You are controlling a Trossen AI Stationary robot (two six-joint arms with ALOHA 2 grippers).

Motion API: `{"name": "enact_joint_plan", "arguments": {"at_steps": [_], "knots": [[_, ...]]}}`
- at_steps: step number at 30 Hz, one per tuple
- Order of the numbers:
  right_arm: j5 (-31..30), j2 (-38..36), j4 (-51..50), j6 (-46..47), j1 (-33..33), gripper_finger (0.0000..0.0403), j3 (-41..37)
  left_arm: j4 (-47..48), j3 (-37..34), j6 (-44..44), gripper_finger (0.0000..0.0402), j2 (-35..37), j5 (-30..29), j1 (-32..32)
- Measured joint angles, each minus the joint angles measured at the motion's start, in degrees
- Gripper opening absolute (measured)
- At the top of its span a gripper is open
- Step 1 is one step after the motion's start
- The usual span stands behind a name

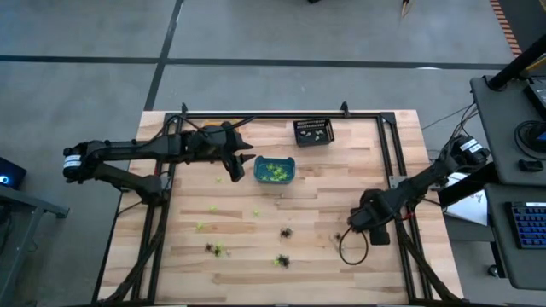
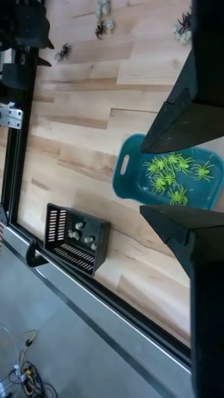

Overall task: Sort Halloween decoration
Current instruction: Put the white skull toy into the black bin

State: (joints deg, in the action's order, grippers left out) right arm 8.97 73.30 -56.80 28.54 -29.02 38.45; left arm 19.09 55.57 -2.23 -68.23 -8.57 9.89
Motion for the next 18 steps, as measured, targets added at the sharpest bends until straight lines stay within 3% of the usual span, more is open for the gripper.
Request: {"name": "enact_joint_plan", "arguments": {"at_steps": [11,18], "knots": [[-0.1,1.5,5.7,1.4,0.0,0.0157,-3.8,0.4,0.0,0.1,0.0127,0.0,0.0,0.0],[0.4,3.2,6.7,1.0,0.0,0.0115,-3.9,0.4,-0.1,0.1,0.0127,0.0,0.0,0.0]]}}
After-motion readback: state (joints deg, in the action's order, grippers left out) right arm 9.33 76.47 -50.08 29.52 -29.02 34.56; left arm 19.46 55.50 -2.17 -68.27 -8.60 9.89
